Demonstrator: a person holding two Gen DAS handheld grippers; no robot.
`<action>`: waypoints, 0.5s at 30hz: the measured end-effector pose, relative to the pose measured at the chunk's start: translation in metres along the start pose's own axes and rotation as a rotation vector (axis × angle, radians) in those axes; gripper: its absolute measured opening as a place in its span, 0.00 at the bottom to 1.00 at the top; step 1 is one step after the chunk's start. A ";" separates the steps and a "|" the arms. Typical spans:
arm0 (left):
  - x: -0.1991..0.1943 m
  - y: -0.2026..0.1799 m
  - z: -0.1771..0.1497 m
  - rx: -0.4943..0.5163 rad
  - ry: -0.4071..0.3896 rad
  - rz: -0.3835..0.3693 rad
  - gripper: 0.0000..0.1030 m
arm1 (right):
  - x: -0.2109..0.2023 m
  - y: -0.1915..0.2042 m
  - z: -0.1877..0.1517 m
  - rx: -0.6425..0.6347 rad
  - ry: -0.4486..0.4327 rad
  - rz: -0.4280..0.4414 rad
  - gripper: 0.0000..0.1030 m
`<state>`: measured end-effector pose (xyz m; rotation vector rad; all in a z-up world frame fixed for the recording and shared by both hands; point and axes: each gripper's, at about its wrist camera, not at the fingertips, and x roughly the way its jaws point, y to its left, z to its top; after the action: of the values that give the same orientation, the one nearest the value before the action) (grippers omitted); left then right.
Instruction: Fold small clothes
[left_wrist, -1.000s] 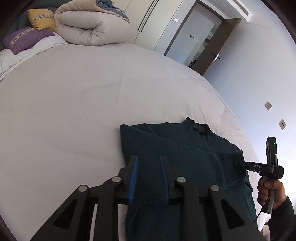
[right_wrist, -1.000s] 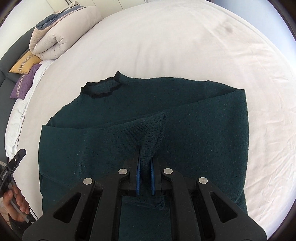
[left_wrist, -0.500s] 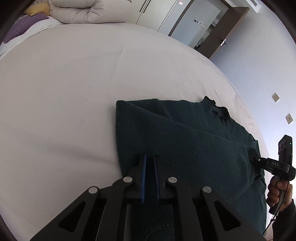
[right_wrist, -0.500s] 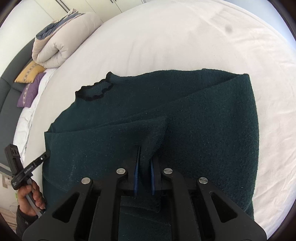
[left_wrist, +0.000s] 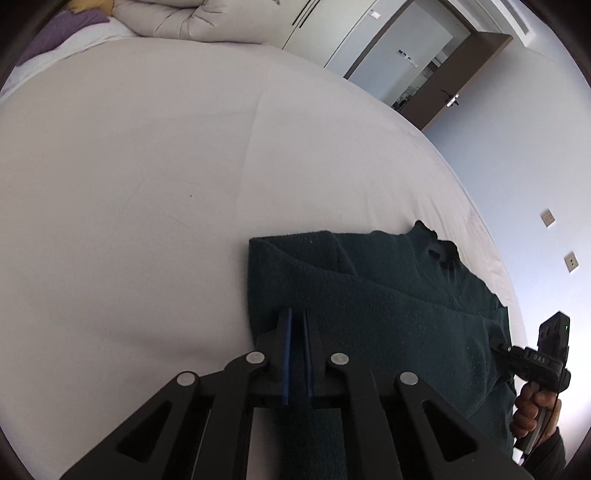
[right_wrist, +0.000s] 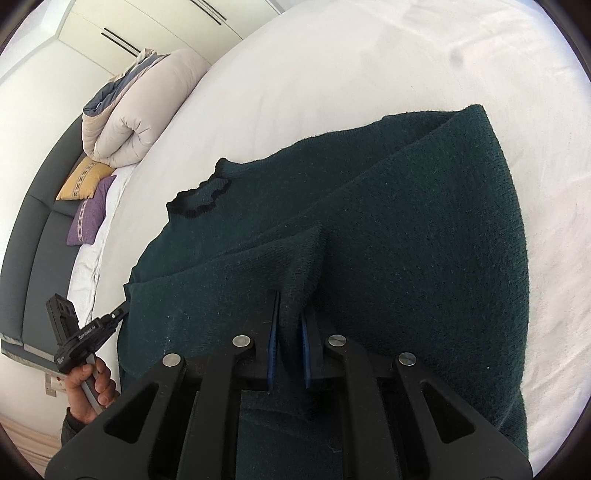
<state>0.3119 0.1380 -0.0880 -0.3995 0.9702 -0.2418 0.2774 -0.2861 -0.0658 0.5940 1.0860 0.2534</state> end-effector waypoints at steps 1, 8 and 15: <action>-0.003 -0.007 -0.006 0.039 -0.005 0.019 0.11 | 0.000 -0.002 0.000 0.013 -0.003 0.015 0.08; -0.027 -0.027 -0.056 0.204 -0.012 0.143 0.32 | -0.014 -0.018 -0.015 0.108 -0.042 0.072 0.09; -0.101 -0.021 -0.117 0.106 -0.039 0.115 0.74 | -0.089 -0.043 -0.048 0.162 -0.147 0.017 0.46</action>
<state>0.1583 0.1309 -0.0616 -0.2496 0.9342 -0.1796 0.1906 -0.3473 -0.0390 0.7551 0.9651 0.1350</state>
